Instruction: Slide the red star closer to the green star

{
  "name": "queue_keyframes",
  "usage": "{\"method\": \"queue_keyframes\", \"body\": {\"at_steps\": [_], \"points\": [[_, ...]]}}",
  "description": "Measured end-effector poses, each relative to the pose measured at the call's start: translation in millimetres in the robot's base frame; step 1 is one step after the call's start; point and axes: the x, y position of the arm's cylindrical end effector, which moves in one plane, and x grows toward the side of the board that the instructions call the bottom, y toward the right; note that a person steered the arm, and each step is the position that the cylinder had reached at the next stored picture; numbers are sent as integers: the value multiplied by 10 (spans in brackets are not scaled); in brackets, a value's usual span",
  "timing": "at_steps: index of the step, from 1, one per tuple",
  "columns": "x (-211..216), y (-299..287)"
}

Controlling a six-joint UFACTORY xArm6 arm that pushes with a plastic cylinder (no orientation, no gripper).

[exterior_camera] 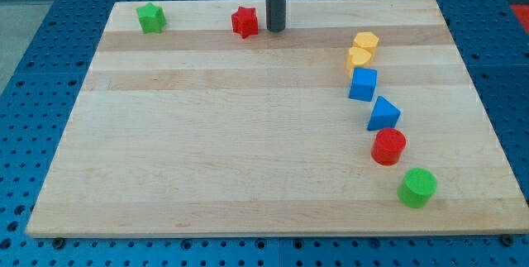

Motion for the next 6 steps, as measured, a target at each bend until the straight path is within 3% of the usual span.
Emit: {"method": "queue_keyframes", "body": {"at_steps": [4, 6], "points": [[31, -525], [-17, -1548]]}}
